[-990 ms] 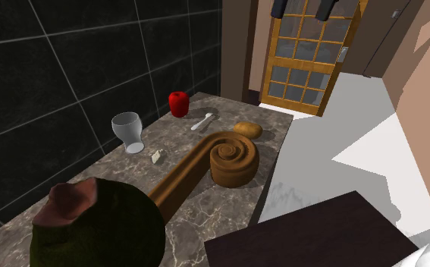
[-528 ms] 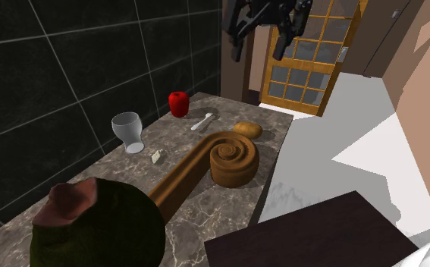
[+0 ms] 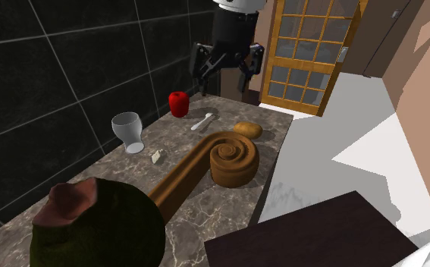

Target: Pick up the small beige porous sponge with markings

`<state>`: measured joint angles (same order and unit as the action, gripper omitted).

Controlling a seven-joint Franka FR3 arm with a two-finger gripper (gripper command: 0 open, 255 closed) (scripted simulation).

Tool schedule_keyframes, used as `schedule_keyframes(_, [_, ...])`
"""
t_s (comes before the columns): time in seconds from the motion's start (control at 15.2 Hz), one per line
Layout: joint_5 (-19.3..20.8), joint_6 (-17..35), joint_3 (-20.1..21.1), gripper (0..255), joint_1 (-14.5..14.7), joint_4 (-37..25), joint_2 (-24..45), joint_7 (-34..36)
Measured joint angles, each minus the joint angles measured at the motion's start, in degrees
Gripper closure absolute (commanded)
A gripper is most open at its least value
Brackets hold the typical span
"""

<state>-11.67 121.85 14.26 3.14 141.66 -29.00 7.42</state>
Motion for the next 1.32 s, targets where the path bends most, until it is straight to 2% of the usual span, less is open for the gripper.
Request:
schedule_keyframes(0.4, [0.9, 11.3, 4.6, 0, -0.1, -0.9, 11.3, 4.4])
schedule_keyframes(0.59, [3.1, 17.0, 7.0, 0, -0.4, -2.7, 18.3, 7.8])
schedule_keyframes(0.99, [11.5, 25.7, 9.5, 0, -0.3, -7.8, 32.1, 16.5])
schedule_keyframes(1.32, [20.5, 30.5, 7.7, 0, 2.8, -14.2, 43.8, 24.7])
